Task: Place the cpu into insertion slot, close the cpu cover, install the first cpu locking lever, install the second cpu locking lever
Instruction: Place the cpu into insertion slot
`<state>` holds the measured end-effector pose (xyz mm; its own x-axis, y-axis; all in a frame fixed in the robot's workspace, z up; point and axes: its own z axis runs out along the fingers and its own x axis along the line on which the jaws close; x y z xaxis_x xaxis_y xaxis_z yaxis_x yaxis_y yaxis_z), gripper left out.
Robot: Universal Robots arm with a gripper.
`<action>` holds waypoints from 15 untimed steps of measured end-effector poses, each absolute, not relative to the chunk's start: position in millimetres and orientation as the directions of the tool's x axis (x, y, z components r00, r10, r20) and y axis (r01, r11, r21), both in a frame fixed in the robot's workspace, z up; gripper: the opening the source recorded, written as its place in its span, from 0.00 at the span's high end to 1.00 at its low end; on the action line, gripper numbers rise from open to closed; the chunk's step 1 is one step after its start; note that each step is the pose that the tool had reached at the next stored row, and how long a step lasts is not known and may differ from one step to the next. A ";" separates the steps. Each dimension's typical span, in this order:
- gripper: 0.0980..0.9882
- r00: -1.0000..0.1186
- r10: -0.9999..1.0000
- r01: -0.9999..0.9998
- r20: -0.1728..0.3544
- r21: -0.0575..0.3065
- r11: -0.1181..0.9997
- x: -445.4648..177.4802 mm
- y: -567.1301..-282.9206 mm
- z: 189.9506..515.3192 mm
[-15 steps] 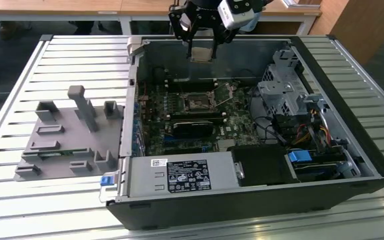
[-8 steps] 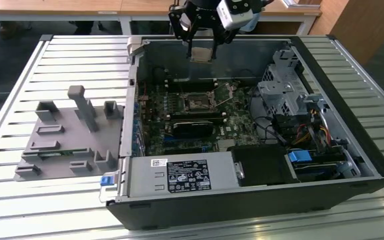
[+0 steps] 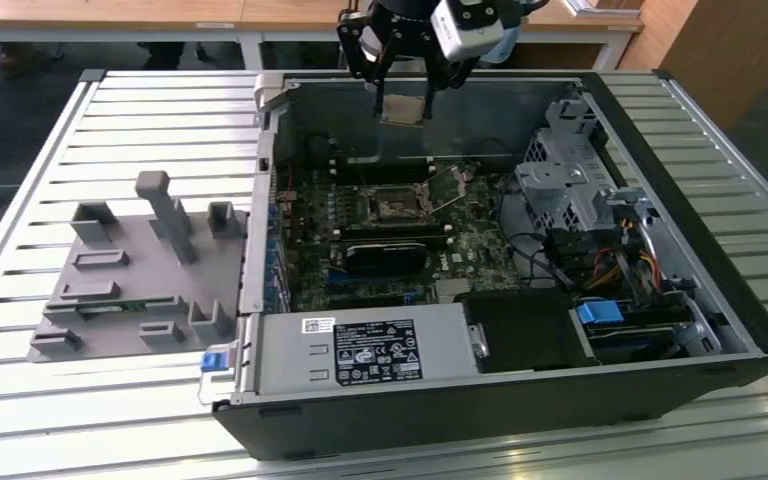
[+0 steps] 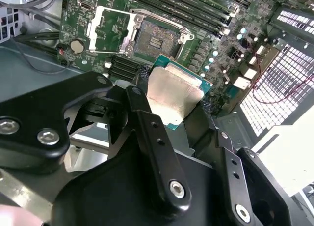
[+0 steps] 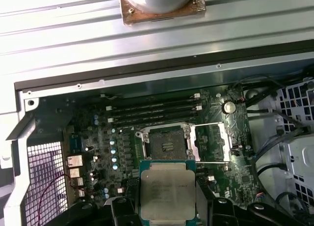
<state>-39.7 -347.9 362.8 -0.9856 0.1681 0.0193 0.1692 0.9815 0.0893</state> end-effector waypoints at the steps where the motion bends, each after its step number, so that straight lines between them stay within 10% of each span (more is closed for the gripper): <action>1: 0.50 -0.985 0.171 0.172 0.019 0.089 0.981 -39.7 -347.9 362.7; 15: 0.50 -0.977 0.213 0.214 0.019 0.089 0.973 -40.3 -347.9 361.4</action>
